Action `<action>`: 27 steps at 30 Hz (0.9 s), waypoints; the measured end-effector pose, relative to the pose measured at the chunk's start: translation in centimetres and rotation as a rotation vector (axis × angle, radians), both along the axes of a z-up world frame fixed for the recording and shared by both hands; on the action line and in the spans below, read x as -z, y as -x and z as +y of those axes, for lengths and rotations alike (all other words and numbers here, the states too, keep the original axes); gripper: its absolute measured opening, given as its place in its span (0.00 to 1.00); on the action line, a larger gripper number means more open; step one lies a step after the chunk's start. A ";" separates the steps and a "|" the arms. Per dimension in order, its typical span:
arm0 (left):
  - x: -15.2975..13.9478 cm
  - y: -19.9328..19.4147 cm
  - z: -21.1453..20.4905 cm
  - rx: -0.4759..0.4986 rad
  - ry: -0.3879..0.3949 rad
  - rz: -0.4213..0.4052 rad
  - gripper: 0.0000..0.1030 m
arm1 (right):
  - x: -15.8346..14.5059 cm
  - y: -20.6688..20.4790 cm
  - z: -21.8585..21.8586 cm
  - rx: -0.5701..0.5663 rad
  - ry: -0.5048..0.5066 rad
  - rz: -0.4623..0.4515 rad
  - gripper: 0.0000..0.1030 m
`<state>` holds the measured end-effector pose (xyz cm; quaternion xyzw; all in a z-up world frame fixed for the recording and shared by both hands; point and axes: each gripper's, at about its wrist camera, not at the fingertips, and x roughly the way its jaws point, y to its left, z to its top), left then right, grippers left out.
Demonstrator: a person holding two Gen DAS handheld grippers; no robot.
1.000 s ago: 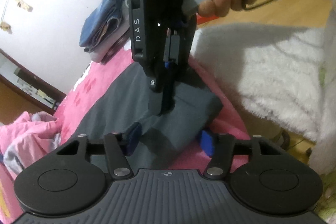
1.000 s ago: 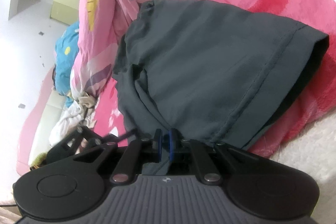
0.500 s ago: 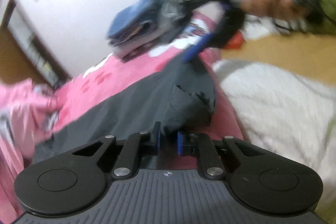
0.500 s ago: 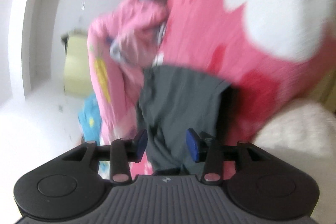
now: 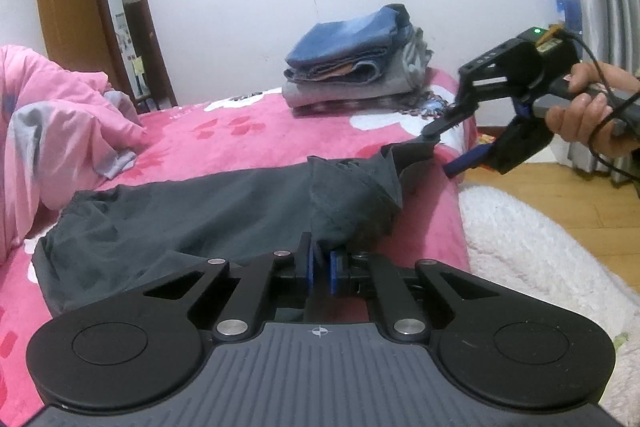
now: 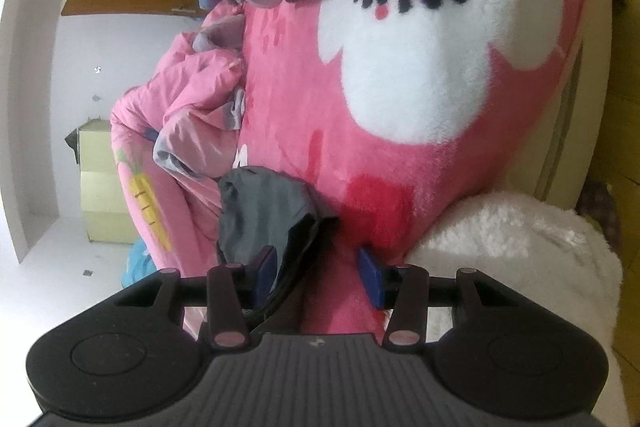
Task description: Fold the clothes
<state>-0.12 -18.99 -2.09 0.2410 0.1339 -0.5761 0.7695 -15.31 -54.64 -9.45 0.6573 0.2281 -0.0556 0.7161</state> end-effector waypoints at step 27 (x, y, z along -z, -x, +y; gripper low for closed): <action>-0.2 -1.0 1.8 -0.104 0.109 0.081 0.05 | -3.2 -5.0 2.4 -0.135 0.015 -0.143 0.12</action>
